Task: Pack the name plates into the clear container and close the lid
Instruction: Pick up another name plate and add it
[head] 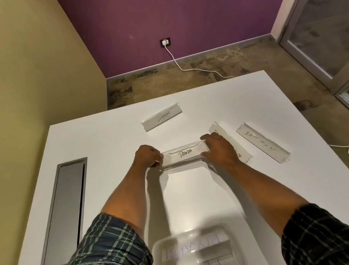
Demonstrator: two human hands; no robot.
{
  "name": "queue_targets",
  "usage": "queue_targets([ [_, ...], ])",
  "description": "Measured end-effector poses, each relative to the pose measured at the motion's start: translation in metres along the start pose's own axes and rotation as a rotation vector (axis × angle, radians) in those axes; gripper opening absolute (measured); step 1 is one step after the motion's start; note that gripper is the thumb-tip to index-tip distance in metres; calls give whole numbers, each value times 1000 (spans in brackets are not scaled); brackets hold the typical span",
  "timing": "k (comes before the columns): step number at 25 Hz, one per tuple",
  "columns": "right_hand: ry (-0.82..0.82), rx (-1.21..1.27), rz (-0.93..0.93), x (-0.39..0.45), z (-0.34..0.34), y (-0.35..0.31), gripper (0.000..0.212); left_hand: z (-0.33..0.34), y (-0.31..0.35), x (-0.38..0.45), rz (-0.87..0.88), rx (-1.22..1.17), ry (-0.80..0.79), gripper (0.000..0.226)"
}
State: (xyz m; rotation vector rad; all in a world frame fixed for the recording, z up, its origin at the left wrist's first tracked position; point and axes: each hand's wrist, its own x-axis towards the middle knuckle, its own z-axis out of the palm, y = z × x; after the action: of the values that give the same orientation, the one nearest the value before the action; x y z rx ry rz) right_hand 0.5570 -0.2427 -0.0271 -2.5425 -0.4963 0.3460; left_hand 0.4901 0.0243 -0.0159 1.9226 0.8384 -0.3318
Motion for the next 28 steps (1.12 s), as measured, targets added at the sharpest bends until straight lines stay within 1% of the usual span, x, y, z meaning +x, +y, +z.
queue_targets([
  [3, -147, -163, -137, -42, -11, -7, 71, -8, -28, -57, -42, 46, -86, 14],
  [6, -214, -244, -265, -76, -19, -12, 72, -19, -47, -109, -75, 26, -130, 9],
  [8, -204, -256, -330, -98, -27, -15, 71, -27, -54, -138, -77, 12, -180, 13],
  [10, -161, -364, -457, -114, -34, -17, 72, -33, -58, -162, -75, 13, -232, 14],
  [12, -115, -468, -579, -128, -38, -17, 71, -36, -60, -181, -75, 15, -273, 20],
  [14, -114, -465, -681, -141, -40, -16, 68, -38, -64, -194, -83, 52, -313, 23],
  [16, -181, -415, -758, -157, -39, -15, 65, -37, -68, -209, -105, 147, -379, 20],
  [18, -254, -376, -786, -172, -38, -14, 61, -32, -75, -222, -135, 257, -454, 18],
  [24, -333, -339, -1026, -208, -27, -6, 55, -1, -92, -247, -225, 470, -658, 23],
  [26, -336, -335, -1041, -215, -22, 0, 54, 11, -98, -251, -200, 572, -655, 30],
  [28, -335, -345, -1042, -223, -15, 7, 52, 25, -106, -254, -140, 676, -605, 32],
])
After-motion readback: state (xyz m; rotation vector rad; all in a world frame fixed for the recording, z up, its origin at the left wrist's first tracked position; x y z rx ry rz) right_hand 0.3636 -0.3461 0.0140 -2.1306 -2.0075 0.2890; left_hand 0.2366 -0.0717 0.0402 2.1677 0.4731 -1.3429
